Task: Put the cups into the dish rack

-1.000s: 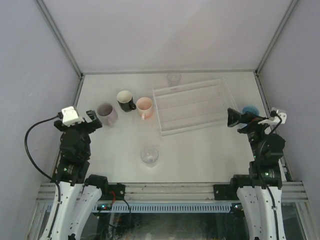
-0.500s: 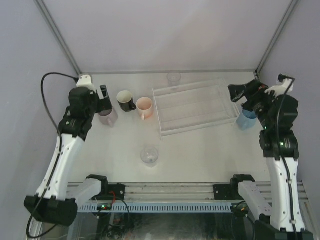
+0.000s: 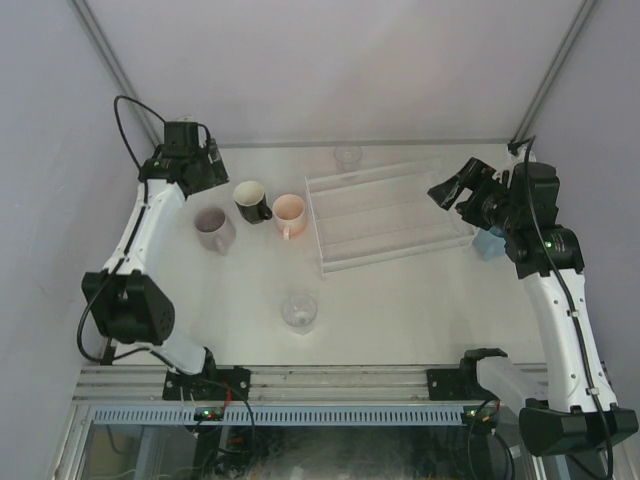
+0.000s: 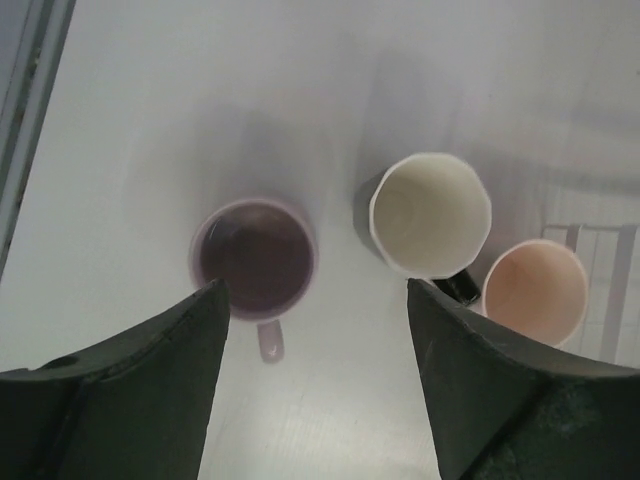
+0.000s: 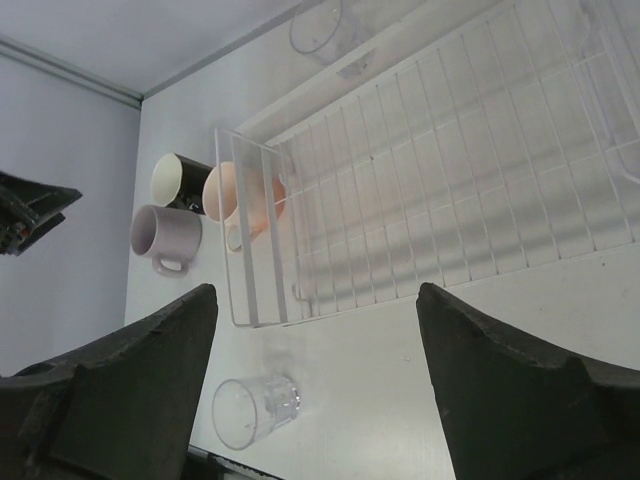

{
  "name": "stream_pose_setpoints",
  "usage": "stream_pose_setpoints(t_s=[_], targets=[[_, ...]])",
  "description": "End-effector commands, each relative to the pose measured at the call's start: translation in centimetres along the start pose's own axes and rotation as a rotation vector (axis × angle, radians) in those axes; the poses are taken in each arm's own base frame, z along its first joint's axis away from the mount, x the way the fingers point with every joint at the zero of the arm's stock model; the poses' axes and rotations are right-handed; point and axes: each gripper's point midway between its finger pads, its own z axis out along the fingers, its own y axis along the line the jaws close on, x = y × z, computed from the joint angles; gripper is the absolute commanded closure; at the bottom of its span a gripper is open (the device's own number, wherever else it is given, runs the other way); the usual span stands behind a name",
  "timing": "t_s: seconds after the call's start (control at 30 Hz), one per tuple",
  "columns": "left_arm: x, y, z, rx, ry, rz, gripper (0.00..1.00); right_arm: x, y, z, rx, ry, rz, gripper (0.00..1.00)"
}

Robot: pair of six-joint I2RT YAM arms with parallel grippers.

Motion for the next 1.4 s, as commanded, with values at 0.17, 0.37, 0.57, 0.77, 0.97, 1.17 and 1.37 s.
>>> stream_pose_setpoints(t_s=[0.17, 0.37, 0.57, 0.77, 0.97, 1.17, 1.37], targets=[[-0.8, -3.6, 1.9, 0.057, 0.170, -0.146, 0.31, -2.2, 2.0, -0.1, -0.034, -0.057, -0.027, 0.22], [2.5, -3.1, 3.2, 0.026, 0.265, -0.119, 0.32, -2.7, 2.1, 0.6, -0.035, -0.064, -0.028, 0.22], [3.1, -3.7, 4.8, 0.026, 0.275, -0.116, 0.36, -2.7, 1.8, 1.1, -0.021, -0.062, -0.030, 0.22], [2.8, -4.8, 6.4, 0.021, 0.277, -0.123, 0.43, -2.6, 1.7, 1.4, -0.018, -0.053, -0.028, 0.23], [3.7, -5.1, 7.7, 0.009, 0.308, -0.119, 0.53, -2.8, 1.4, 1.5, -0.007, -0.060, -0.031, 0.23], [4.7, -5.0, 9.1, -0.007, 0.332, -0.114, 0.56, -2.9, 1.3, 1.5, 0.001, -0.066, -0.030, 0.23], [5.0, -5.5, 10.1, -0.005, 0.337, -0.117, 0.58, -2.9, 1.3, 1.3, 0.001, -0.069, -0.032, 0.23]])
